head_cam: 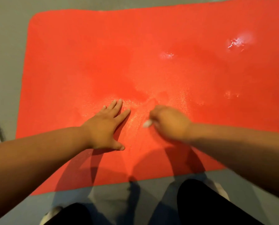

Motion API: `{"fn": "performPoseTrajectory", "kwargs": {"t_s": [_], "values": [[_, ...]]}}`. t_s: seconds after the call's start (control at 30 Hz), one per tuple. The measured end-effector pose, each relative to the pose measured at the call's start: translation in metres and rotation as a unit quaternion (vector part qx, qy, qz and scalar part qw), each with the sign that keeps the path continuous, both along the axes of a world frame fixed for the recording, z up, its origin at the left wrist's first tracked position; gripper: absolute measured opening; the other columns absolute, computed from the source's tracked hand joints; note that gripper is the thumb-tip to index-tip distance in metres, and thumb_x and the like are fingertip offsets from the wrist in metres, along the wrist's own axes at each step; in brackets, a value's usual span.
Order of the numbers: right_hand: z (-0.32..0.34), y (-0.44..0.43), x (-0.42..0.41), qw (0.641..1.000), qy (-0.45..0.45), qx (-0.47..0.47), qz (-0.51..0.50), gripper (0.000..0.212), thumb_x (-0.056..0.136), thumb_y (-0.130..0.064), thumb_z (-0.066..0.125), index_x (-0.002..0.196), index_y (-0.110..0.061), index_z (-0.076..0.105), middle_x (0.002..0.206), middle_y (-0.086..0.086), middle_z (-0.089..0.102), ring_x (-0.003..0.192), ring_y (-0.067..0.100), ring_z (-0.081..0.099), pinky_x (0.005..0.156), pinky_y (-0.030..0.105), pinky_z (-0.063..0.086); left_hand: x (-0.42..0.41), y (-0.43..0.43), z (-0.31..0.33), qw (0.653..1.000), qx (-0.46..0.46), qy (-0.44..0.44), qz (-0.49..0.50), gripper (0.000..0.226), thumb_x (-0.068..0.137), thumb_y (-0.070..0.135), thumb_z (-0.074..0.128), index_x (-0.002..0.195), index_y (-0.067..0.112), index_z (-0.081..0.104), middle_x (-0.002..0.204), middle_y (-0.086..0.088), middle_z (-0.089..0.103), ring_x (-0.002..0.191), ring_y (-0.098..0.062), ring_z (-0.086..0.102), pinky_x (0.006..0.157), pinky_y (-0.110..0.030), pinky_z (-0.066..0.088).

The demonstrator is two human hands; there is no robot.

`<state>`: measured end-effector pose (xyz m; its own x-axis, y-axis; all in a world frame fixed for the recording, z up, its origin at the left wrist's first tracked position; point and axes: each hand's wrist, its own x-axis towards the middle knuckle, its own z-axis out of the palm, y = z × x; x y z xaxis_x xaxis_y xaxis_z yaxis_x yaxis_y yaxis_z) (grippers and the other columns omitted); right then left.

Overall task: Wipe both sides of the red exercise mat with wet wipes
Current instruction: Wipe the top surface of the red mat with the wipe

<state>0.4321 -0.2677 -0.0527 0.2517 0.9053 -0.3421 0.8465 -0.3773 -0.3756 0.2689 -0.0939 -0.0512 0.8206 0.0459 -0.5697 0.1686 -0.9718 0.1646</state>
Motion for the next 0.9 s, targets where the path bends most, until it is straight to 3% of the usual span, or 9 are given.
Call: {"fn": "performPoseTrajectory", "kwargs": {"t_s": [0.07, 0.13, 0.3, 0.4, 0.53, 0.6, 0.67, 0.77, 0.9], "values": [[0.0, -0.004, 0.043, 0.994, -0.057, 0.005, -0.095, 0.016, 0.091, -0.015, 0.051, 0.096, -0.011, 0.065, 0.102, 0.013, 0.06, 0.098, 0.033, 0.057, 0.08, 0.037, 0.041, -0.001, -0.006, 0.002, 1.0, -0.005, 0.008, 0.0, 0.129, 0.066, 0.075, 0.064, 0.151, 0.021, -0.016, 0.154, -0.017, -0.027, 0.144, -0.029, -0.023, 0.117, -0.041, -0.004], [0.0, -0.016, 0.04, 0.994, -0.066, -0.001, -0.089, 0.018, 0.093, -0.018, 0.049, 0.095, -0.011, 0.065, 0.099, 0.013, 0.058, 0.095, 0.034, 0.058, 0.077, 0.039, 0.043, -0.001, -0.01, 0.003, 1.0, 0.006, 0.015, -0.008, 0.128, 0.067, 0.075, 0.063, 0.151, 0.02, -0.017, 0.154, -0.019, -0.026, 0.144, -0.03, -0.022, 0.118, -0.042, -0.002], [0.011, -0.066, -0.053, 0.996, 0.066, -0.056, 0.028, 0.027, 0.097, -0.027, 0.04, 0.108, -0.015, 0.061, 0.11, 0.007, 0.055, 0.105, 0.026, 0.055, 0.088, 0.036, 0.042, 0.003, -0.028, 0.018, 0.999, -0.03, 0.002, 0.014, 0.116, 0.073, 0.067, 0.065, 0.153, 0.023, -0.007, 0.16, -0.009, -0.012, 0.148, -0.024, 0.006, 0.117, -0.034, 0.021], [0.014, -0.083, -0.039, 0.993, 0.098, -0.043, -0.044, 0.033, 0.097, -0.023, 0.04, 0.126, -0.024, 0.055, 0.12, 0.004, 0.056, 0.112, 0.024, 0.054, 0.095, 0.035, 0.041, 0.002, -0.057, 0.03, 0.996, -0.072, -0.015, -0.047, 0.105, 0.079, 0.061, 0.064, 0.154, 0.023, 0.0, 0.161, -0.003, -0.001, 0.145, -0.022, 0.018, 0.114, -0.031, 0.026], [0.019, -0.112, -0.003, 0.993, 0.0, -0.024, -0.117, 0.041, 0.092, -0.02, 0.043, 0.131, -0.03, 0.044, 0.125, 0.001, 0.048, 0.117, 0.025, 0.049, 0.095, 0.037, 0.044, 0.027, -0.096, 0.031, 0.995, -0.069, -0.018, -0.076, 0.078, 0.088, 0.048, 0.06, 0.151, 0.027, 0.019, 0.148, -0.007, 0.026, 0.127, -0.027, 0.042, 0.097, -0.035, 0.042], [0.023, -0.127, 0.009, 0.992, -0.046, -0.072, -0.095, 0.054, 0.089, -0.028, 0.05, 0.14, -0.029, 0.032, 0.14, 0.004, 0.036, 0.127, 0.028, 0.039, 0.103, 0.039, 0.038, 0.045, -0.115, 0.026, 0.993, -0.063, -0.065, -0.077, 0.044, 0.093, 0.038, 0.055, 0.133, 0.022, 0.048, 0.13, -0.007, 0.041, 0.115, -0.028, 0.049, 0.082, -0.033, 0.042], [0.025, -0.142, 0.017, 0.988, -0.06, -0.122, -0.069, 0.074, 0.087, -0.04, 0.056, 0.148, -0.032, 0.016, 0.156, 0.004, 0.013, 0.14, 0.027, 0.021, 0.113, 0.038, 0.025, 0.053, -0.13, 0.013, 0.991, -0.051, -0.077, -0.098, 0.023, 0.096, 0.027, 0.049, 0.111, 0.013, 0.059, 0.115, -0.008, 0.046, 0.106, -0.029, 0.05, 0.075, -0.034, 0.038], [0.021, -0.16, 0.03, 0.987, -0.045, -0.147, -0.056, 0.091, 0.081, -0.058, 0.058, 0.15, -0.038, 0.002, 0.159, 0.002, -0.01, 0.147, 0.024, -0.002, 0.119, 0.039, 0.012, 0.043, -0.132, -0.006, 0.978, -0.053, -0.124, -0.161, 0.014, 0.096, 0.02, 0.048, 0.099, 0.009, 0.057, 0.103, -0.009, 0.05, 0.092, -0.03, 0.053, 0.068, -0.042, 0.05], [0.012, -0.169, 0.037, 0.983, -0.015, -0.153, -0.1, 0.099, 0.076, -0.066, 0.058, 0.148, -0.042, -0.005, 0.157, -0.004, -0.019, 0.146, 0.019, -0.013, 0.119, 0.045, 0.007, 0.019, -0.109, -0.017, 0.94, -0.087, -0.219, -0.248, 0.019, 0.092, 0.028, 0.049, 0.085, 0.014, 0.06, 0.087, -0.005, 0.053, 0.075, -0.024, 0.052, 0.048, -0.031, 0.049]]}}
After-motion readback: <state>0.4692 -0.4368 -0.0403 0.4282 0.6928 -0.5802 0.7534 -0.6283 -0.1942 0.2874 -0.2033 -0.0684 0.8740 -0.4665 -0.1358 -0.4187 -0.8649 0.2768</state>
